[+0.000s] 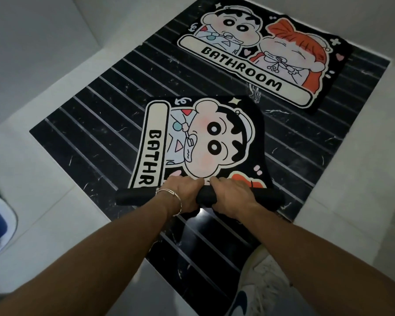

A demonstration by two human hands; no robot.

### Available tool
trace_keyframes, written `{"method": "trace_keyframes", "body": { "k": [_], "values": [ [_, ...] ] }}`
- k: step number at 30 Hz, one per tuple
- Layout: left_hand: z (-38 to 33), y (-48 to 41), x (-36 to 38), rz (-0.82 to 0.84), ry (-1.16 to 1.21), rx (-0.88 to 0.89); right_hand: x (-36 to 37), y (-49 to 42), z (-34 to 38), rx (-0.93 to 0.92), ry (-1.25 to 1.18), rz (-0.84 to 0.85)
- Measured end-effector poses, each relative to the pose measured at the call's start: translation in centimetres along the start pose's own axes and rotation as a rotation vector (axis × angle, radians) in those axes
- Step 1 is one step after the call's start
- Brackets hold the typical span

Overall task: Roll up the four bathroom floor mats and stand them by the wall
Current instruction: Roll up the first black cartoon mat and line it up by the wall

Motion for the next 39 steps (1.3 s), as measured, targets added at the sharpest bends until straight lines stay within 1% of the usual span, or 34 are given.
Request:
{"method": "trace_keyframes", "body": {
  "k": [2, 4, 7, 10, 12, 13, 17, 18, 20, 23, 25, 27, 29, 31, 33, 36, 37, 39],
  "values": [
    [-0.4, 0.1, -0.7, -0.06, -0.039, 0.036, 0.1, 0.0, -0.4, 0.03, -0.046, 0.02],
    [-1.2, 0.2, -1.1, -0.141, -0.104, 0.098, 0.2, 0.0, -1.1, 0.073, -0.115, 0.085],
    [-1.4, -0.2, -0.8, -0.136, -0.114, 0.105, 0.2, 0.1, -1.5, 0.083, -0.145, 0.134],
    [-1.0, -1.0, -0.1, -0.066, -0.046, 0.061, -0.6, 0.2, -1.3, 0.051, -0.065, 0.039],
    [-0.7, -1.3, -0.2, -0.046, -0.007, 0.036, -1.0, 0.1, -1.2, 0.029, 0.009, -0.033],
    [-0.7, -1.3, -0.3, -0.05, -0.008, 0.034, -1.0, 0.0, -1.3, 0.027, 0.019, -0.038],
    [-1.8, -0.9, -1.3, -0.174, -0.13, 0.073, -0.3, 0.0, -2.3, 0.103, -0.13, 0.111],
    [-2.0, -0.9, -1.3, -0.177, -0.151, 0.077, -0.2, 0.1, -2.5, 0.119, -0.168, 0.149],
    [-2.1, -1.3, -0.8, -0.132, -0.127, 0.07, -0.2, 0.3, -2.5, 0.113, -0.174, 0.171],
    [-1.6, -1.7, -0.1, -0.003, 0.008, 0.035, -0.6, 0.5, -1.8, 0.042, -0.04, 0.061],
    [-1.4, -1.8, -0.3, 0.016, 0.038, 0.036, -0.8, 0.5, -1.4, 0.026, 0.003, 0.017],
    [-1.6, -1.6, -0.9, -0.036, -0.027, 0.054, -0.6, 0.4, -1.6, 0.067, -0.054, 0.057],
    [-2.2, -1.3, -1.4, -0.109, -0.131, 0.1, -0.4, 0.3, -2.1, 0.109, -0.15, 0.14],
    [-2.8, -1.1, -1.3, -0.141, -0.187, 0.129, -0.4, 0.4, -2.3, 0.122, -0.19, 0.197],
    [-2.6, -1.3, -1.2, -0.125, -0.151, 0.1, -0.8, 0.6, -2.2, 0.117, -0.147, 0.17],
    [-2.1, -2.0, -1.1, -0.013, -0.035, 0.068, -1.4, 0.8, -1.5, 0.067, -0.008, 0.021],
    [-2.0, -2.1, -1.1, 0.012, -0.013, 0.074, -1.4, 0.8, -1.3, 0.064, 0.005, -0.011],
    [-2.0, -2.0, -1.4, -0.003, -0.045, 0.099, -1.1, 0.7, -1.4, 0.097, -0.049, 0.002]
  ]
}}
Point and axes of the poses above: each hand's wrist, its own y-axis away from the middle knuckle, its own x-axis out of the palm, z = x × y, the point moved 8 cm from there along -y, towards the middle knuckle, and after that the axes turned 1 degree about -x, right-handed, at the moved point
